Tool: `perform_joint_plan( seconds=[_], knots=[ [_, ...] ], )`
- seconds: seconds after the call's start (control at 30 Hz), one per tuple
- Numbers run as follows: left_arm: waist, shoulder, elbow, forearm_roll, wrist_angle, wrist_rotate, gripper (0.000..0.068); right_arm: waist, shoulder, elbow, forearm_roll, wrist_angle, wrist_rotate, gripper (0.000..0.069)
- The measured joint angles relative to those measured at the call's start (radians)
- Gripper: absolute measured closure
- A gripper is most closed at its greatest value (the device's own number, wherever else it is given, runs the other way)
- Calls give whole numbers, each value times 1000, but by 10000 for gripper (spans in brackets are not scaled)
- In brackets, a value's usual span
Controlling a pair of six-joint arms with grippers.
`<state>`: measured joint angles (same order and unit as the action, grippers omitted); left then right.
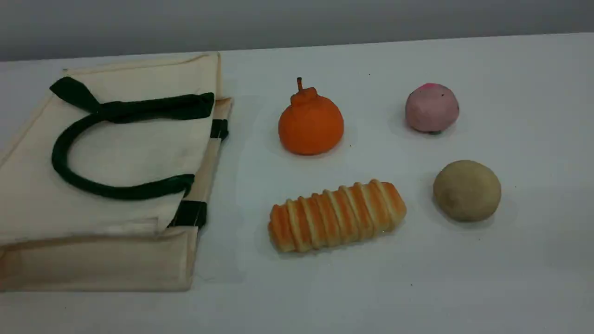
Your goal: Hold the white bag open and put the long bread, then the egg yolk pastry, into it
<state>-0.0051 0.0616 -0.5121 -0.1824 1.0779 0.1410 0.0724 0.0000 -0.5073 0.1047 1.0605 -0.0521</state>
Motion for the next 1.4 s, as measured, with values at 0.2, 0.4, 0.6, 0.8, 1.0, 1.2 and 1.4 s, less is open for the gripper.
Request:
perform_joint_plan(
  seconds=[0.2, 0.4, 0.6, 0.8, 1.0, 1.2, 1.4],
  knots=[
    [1, 122, -36, -2, -118, -27, 177, 66, 20, -27, -6, -42, 52, 177],
    [1, 316, -115, -1, -175, -26, 177, 128, 170, -84, -16, -120, 79, 177],
    [1, 534, -240, 0, -190, -18, 177, 129, 380, -166, -28, -165, 78, 177],
    [1, 741, -311, 0, -270, -18, 177, 129, 577, -255, -14, -193, 78, 177],
    [1, 969, -345, 0, -364, -18, 177, 129, 711, -308, -14, -275, 74, 177],
    [1, 1209, -404, -3, -440, -18, 177, 129, 764, -309, -8, -322, 70, 177],
    [1, 1459, -486, -8, -471, -19, 177, 128, 771, -309, -8, -361, 66, 177]
  ],
)
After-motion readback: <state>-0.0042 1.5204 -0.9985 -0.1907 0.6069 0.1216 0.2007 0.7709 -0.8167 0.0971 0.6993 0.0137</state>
